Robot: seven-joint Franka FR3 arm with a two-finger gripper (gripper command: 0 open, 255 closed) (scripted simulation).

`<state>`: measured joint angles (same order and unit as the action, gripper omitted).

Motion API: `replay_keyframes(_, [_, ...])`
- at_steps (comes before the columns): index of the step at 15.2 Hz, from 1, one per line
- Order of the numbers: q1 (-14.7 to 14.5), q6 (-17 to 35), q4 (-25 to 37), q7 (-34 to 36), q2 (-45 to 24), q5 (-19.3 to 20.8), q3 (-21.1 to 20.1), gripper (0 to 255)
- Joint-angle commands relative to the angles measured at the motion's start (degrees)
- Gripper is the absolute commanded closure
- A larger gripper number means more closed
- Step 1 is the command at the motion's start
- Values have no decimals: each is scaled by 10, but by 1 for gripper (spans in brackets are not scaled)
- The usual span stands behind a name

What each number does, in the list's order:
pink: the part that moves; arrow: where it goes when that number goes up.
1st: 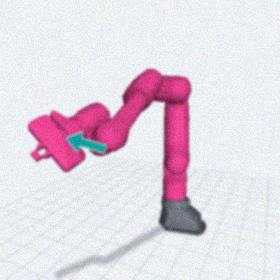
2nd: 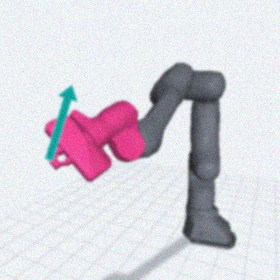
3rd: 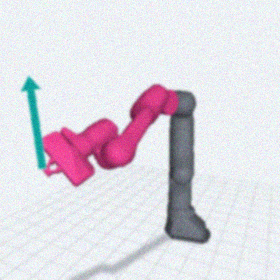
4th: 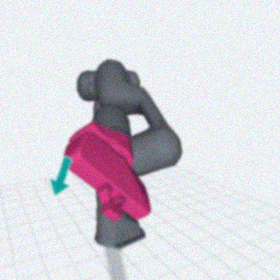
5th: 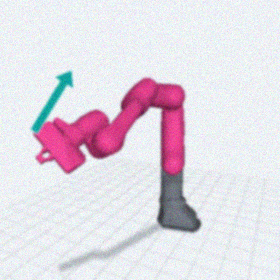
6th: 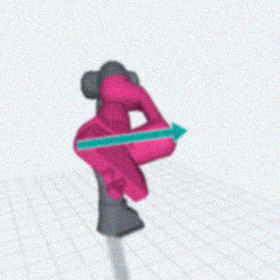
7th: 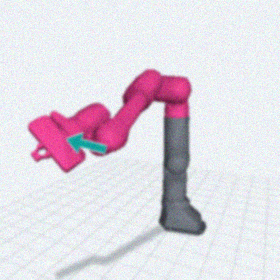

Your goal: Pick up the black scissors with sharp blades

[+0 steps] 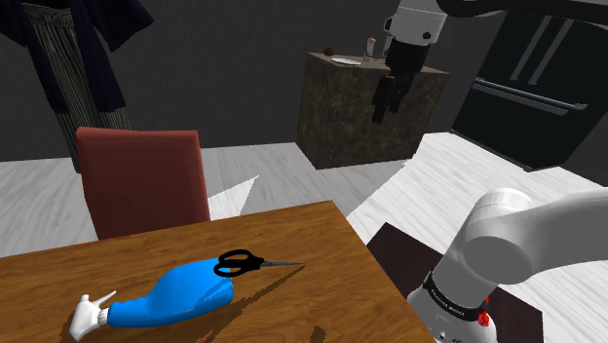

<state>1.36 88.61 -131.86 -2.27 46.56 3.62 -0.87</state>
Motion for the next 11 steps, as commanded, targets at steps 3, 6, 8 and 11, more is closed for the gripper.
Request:
replay_keyframes(3, [-17,23,-5,-12,-22,-10,-8,0])
replay_keyframes(6, [-42,55,-10,-31,-56,-26,-20,0])
replay_keyframes(8, [-59,76,-12,-44,-80,-36,-29,0])
replay_keyframes(11, [-83,106,-12,-64,-115,-50,-43,0])
